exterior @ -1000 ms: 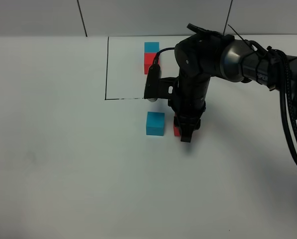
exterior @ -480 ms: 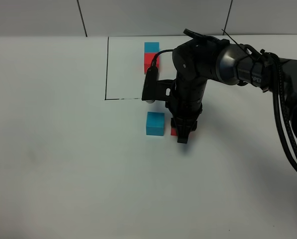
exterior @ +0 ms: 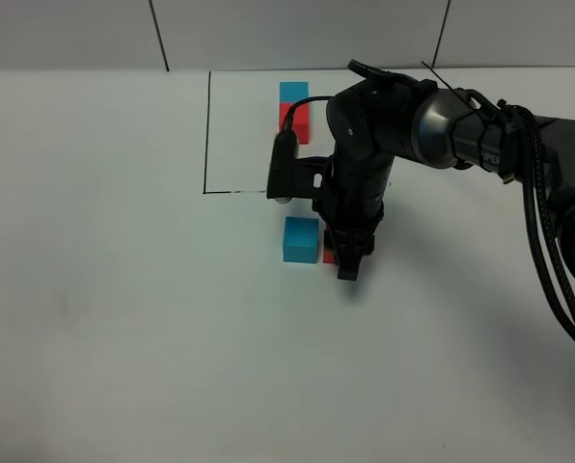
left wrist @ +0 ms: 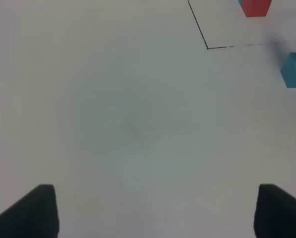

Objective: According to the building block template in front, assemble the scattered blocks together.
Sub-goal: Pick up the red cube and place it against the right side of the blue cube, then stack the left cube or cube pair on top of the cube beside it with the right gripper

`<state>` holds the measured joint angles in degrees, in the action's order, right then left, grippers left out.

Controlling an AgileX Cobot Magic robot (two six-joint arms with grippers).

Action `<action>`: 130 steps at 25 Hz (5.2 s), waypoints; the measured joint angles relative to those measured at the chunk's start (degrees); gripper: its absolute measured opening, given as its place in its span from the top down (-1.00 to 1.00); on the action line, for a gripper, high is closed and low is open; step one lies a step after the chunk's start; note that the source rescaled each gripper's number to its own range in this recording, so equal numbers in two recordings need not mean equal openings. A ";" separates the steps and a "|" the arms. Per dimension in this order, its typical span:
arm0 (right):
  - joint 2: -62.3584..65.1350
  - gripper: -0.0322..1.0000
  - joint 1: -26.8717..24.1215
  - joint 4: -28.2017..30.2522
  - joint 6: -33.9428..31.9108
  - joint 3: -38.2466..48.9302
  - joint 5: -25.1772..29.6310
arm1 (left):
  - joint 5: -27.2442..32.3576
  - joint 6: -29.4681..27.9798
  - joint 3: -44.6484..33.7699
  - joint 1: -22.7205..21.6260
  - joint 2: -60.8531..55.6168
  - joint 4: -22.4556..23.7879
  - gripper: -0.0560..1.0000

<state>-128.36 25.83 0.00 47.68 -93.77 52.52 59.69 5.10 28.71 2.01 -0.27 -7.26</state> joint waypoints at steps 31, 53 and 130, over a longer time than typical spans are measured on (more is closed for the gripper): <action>-0.10 0.91 0.66 0.00 2.94 -0.06 -1.00 | 0.00 0.10 0.00 0.00 0.00 0.00 -0.74; 1.23 0.47 0.66 0.00 2.89 -0.06 -1.11 | 0.00 0.15 0.00 0.00 0.00 0.00 -0.74; -4.62 -0.37 2.36 0.43 -1.63 -7.93 2.73 | 0.00 0.15 0.00 0.00 0.00 0.00 -0.74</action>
<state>-132.98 28.19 0.43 46.05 -101.71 55.25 59.69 5.26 28.71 2.01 -0.27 -7.26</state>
